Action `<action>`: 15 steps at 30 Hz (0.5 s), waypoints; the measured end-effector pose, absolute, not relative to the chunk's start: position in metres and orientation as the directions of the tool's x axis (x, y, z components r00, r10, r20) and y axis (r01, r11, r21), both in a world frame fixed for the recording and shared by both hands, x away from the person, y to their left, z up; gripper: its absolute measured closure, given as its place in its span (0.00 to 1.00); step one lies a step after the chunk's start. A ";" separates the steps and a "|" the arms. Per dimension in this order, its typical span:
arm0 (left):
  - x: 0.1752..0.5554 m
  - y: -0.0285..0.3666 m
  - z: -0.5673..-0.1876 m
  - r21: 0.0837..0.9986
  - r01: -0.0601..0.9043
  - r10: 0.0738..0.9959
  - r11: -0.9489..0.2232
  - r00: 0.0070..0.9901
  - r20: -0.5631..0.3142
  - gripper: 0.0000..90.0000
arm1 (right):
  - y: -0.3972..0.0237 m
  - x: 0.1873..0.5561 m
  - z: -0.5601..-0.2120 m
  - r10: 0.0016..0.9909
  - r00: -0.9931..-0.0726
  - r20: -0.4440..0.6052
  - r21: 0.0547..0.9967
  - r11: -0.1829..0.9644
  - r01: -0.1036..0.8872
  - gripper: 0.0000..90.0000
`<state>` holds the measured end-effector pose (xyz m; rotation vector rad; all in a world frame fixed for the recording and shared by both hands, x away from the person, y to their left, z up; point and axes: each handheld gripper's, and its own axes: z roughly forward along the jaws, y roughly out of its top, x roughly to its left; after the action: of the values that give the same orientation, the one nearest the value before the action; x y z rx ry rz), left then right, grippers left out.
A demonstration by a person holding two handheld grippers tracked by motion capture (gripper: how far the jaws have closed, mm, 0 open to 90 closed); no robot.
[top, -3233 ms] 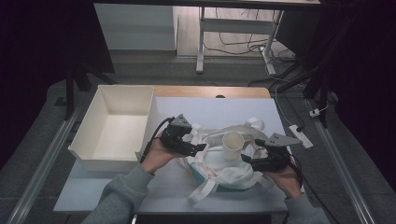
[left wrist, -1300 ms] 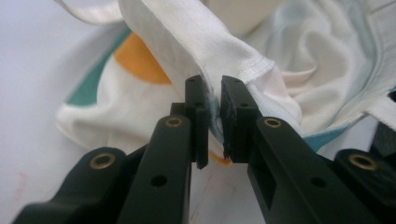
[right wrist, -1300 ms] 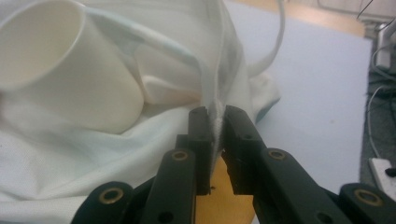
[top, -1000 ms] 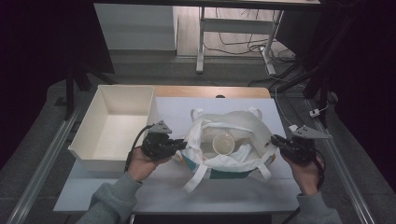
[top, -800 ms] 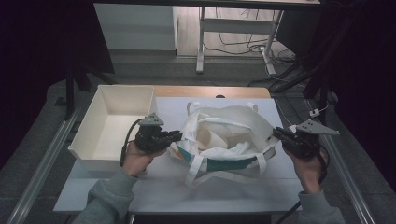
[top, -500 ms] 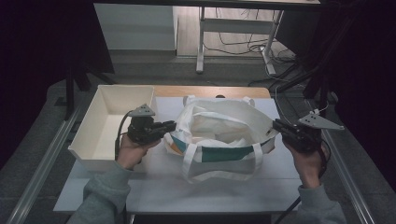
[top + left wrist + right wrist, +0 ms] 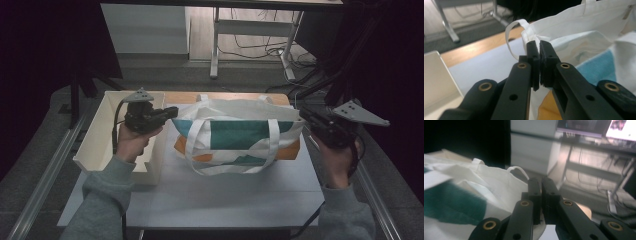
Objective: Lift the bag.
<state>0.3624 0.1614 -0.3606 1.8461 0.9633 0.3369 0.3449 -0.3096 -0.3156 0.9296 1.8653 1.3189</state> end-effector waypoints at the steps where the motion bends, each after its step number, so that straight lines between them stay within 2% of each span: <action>1: 0.366 0.159 -0.365 0.854 0.478 0.740 -0.202 0.646 -0.186 0.96 | -0.308 0.351 -0.322 0.843 -0.527 -0.109 0.948 0.247 0.199 0.96; 8: 0.373 0.149 -0.381 0.815 0.516 0.742 -0.264 0.649 -0.170 0.96 | -0.311 0.369 -0.359 0.852 -0.519 -0.063 0.922 0.248 0.296 0.96; 15: 0.376 0.139 -0.394 0.771 0.545 0.749 -0.330 0.648 -0.138 0.96 | -0.315 0.378 -0.385 0.861 -0.505 -0.068 0.887 0.284 0.365 0.96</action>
<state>0.3763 0.1387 -0.3943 2.0235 1.0065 0.3068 0.3779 -0.3150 -0.3850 1.0941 2.0054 1.1697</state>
